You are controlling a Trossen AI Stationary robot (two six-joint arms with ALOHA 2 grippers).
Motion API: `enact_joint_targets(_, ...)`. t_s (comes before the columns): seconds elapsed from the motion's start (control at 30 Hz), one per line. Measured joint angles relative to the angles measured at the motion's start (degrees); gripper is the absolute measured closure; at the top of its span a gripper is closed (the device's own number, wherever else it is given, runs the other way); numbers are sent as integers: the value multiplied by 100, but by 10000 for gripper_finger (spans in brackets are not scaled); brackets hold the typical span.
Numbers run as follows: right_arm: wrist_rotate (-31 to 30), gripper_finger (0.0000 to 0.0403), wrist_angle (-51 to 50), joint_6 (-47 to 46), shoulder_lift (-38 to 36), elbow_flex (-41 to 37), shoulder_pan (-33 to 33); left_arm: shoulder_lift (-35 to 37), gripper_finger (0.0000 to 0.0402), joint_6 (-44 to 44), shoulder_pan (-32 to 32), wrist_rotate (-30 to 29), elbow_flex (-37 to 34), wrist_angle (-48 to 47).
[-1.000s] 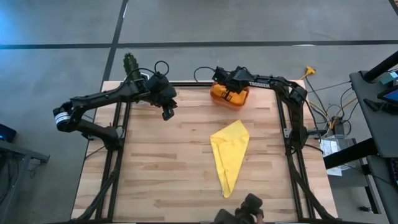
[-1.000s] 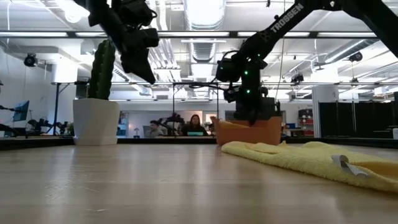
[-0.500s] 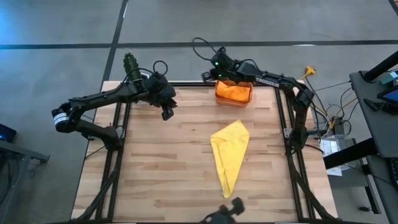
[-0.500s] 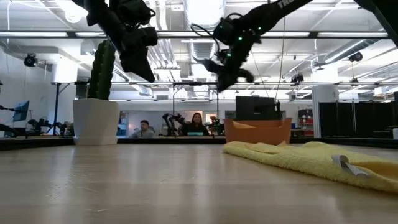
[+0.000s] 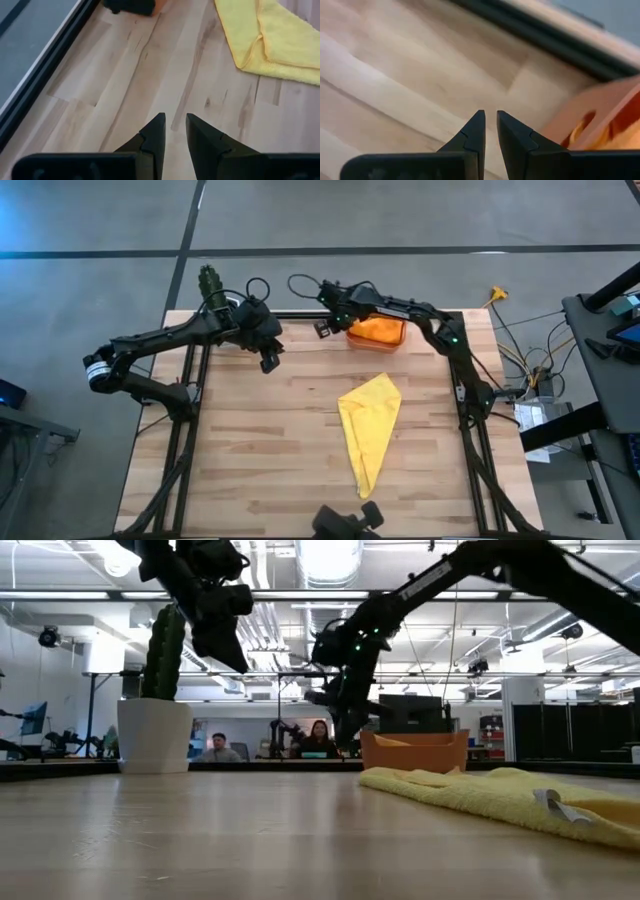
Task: Roll microfiber towels into tight, uniform cylinder then place into a basket
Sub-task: Move the orange bin to the top right corner of the table, then fold the yellow towel
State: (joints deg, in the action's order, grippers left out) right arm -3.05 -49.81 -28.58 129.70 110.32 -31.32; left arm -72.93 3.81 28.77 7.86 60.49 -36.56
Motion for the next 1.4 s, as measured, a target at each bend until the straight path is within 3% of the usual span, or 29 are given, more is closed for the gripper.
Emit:
enact_joint_targets(0.3, -1008, 360, -2362, -98, 728, 1238, -82, 1, 340, -163, 0, 0, -2, -1)
enact_joint_targets(0.7, -2097, 353, -3654, 210, 555, 863, -383, 0, 340, -331, 2, 0, -4, -2)
enact_joint_targets(1.07, -2386, 326, -3542, -2, -424, 211, -455, 0, 340, -369, 2, 0, -4, 0)
enact_joint_targets(1.17, -1913, 324, -3149, 371, -981, -137, -464, 0, 340, -366, 2, 0, -4, 0)
enact_joint_targets(1.33, 108, 331, -1942, 1026, -2233, -1255, -469, -15, 340, -350, 4, 190, -7, 75)
enact_joint_targets(1.4, 576, 335, -1650, 939, -2735, -1753, -431, -22, 340, -352, 2, 266, -18, 154)
